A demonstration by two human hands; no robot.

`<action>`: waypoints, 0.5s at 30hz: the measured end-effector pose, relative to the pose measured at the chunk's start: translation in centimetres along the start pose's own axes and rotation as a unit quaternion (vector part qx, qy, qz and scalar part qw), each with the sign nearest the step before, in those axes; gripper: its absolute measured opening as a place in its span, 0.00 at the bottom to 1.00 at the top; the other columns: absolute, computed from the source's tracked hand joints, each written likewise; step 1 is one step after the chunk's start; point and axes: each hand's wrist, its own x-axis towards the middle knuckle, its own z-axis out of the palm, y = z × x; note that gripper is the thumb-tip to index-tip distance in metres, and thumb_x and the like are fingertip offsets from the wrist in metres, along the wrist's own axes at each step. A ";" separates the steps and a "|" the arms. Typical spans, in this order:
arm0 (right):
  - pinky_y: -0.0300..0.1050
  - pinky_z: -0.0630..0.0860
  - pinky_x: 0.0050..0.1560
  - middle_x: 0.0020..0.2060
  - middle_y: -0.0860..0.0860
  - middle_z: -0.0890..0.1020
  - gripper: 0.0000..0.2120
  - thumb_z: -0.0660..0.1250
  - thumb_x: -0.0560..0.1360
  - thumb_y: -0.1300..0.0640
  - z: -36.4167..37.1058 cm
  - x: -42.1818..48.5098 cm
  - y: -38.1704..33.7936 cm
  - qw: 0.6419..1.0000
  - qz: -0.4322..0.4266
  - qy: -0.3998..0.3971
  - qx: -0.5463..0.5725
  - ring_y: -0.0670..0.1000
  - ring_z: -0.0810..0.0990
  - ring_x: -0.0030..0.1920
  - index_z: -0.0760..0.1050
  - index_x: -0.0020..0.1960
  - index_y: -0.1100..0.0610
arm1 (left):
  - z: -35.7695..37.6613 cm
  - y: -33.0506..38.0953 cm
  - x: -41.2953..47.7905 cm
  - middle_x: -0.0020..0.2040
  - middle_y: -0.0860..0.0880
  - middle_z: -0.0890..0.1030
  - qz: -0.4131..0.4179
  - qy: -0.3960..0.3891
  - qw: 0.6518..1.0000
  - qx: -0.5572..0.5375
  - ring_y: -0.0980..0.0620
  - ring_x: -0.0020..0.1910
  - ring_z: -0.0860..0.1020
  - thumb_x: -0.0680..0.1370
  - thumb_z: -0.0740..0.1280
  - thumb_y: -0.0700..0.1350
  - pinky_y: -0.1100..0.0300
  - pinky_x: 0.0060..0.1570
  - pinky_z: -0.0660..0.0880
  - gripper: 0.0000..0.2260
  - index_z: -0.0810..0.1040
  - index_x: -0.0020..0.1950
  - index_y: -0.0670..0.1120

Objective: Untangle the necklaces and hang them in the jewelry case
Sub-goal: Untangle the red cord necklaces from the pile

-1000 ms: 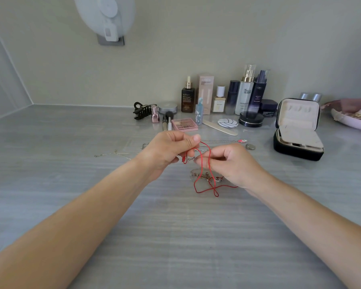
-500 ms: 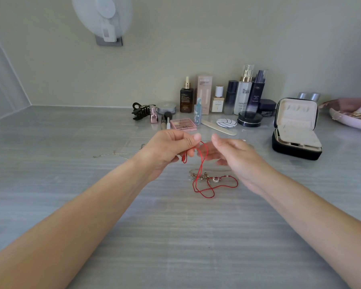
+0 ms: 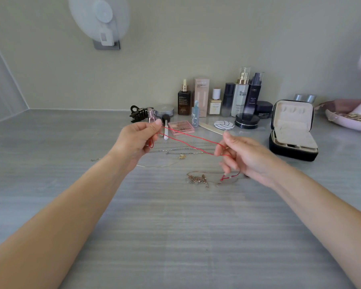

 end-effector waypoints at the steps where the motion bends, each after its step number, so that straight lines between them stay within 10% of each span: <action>1: 0.43 0.65 0.34 0.17 0.48 0.68 0.19 0.58 0.70 0.42 -0.4 0.1 0.0 1.000 0.001 0.013 -0.001 0.49 0.71 0.22 0.76 0.37 0.58 | -0.4 -0.1 0.3 0.21 0.55 0.72 -0.002 0.011 1.000 0.002 0.59 0.22 0.66 0.74 0.67 0.50 0.65 0.28 0.61 0.10 0.75 0.35 0.47; 15: 0.32 0.71 0.23 0.29 0.52 0.76 0.04 0.68 0.72 0.63 -6.2 1.2 2.1 0.960 0.084 0.171 -0.205 0.46 0.72 0.28 0.77 0.39 0.59 | -3.0 0.1 1.0 0.29 0.48 0.74 -0.013 -0.055 0.937 0.345 0.50 0.29 0.65 0.71 0.72 0.50 0.62 0.27 0.59 0.12 0.77 0.32 0.44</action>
